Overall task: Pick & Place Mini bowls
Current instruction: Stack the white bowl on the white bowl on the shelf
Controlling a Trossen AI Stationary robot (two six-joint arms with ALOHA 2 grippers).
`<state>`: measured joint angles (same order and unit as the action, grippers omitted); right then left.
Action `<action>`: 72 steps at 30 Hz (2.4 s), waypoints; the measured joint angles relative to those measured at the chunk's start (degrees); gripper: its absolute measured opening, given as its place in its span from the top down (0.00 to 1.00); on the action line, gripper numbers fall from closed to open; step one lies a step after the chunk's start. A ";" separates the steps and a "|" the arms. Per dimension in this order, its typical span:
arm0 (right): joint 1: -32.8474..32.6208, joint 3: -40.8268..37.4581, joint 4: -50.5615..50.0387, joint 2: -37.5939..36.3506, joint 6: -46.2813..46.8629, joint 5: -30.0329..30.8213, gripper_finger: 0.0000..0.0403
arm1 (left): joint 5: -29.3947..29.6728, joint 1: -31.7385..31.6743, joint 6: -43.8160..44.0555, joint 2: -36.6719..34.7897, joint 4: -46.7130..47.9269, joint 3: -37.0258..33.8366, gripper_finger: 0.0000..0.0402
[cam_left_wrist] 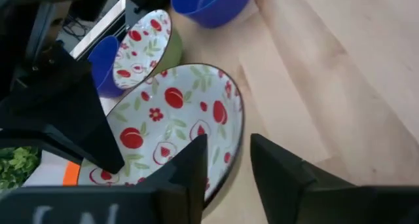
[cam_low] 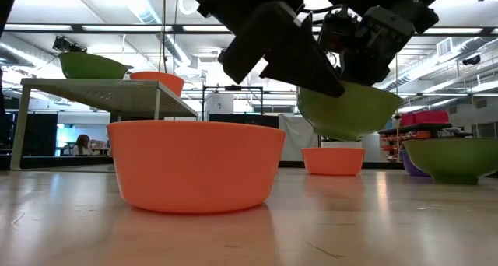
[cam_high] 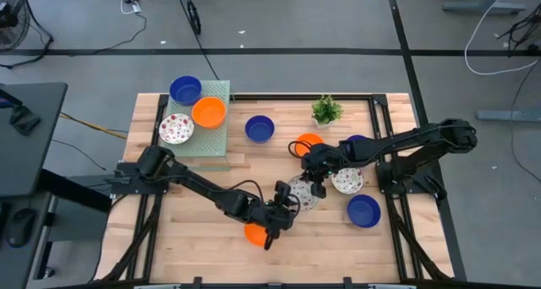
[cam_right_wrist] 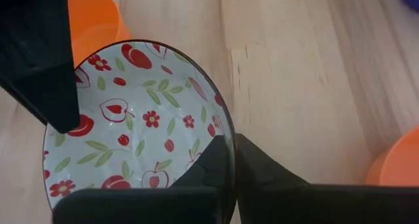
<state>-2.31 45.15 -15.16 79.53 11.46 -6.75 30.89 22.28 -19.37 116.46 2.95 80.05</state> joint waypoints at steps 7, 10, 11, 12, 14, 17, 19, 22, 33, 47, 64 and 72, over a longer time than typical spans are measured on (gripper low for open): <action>0.02 0.00 0.30 0.00 -0.04 0.19 0.97 | -0.30 -0.35 0.28 0.00 1.72 0.04 0.82; 0.02 0.00 0.56 0.00 -0.91 -0.47 0.97 | -1.21 -0.34 0.14 0.00 1.67 0.06 0.86; 0.04 0.00 0.74 0.00 -1.02 -0.97 0.97 | -1.66 -0.34 0.09 0.00 1.65 0.07 0.87; 0.04 0.00 0.91 0.00 -1.03 -1.35 0.97 | -2.00 -0.34 0.06 -0.02 1.66 0.09 0.88; 0.04 0.00 1.18 0.00 -1.07 -1.82 0.97 | -2.88 -0.34 0.06 -0.02 1.66 0.09 0.90; 0.04 0.02 1.23 0.00 -1.25 -2.04 0.97 | -3.69 -0.36 0.36 -0.07 1.35 0.09 0.89; 0.02 0.02 1.20 0.00 -1.29 -2.11 0.97 | -4.19 -0.39 1.01 -0.10 1.32 0.09 0.86; -0.03 0.03 0.95 0.54 -1.54 -2.71 0.97 | -4.24 -0.37 1.17 -0.11 1.72 0.00 0.78; -0.09 0.04 3.10 3.67 -1.47 -5.32 0.98 | -5.65 -0.71 0.93 -0.11 3.84 -0.72 0.56; -0.02 0.04 5.21 3.69 -1.18 -5.51 0.97 | -11.69 -1.61 -3.76 -0.11 2.38 -0.70 0.94; -0.48 0.11 16.41 -6.42 -10.39 -3.85 0.66 | -11.13 -0.63 1.11 0.04 1.08 -0.87 0.97; -9.69 -0.27 6.40 -18.48 -11.39 7.86 0.64 | 0.51 0.56 11.54 -5.86 17.20 2.86 0.97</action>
<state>-12.00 44.87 -8.76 61.04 0.07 1.11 31.40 22.83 -7.83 110.61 20.14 82.91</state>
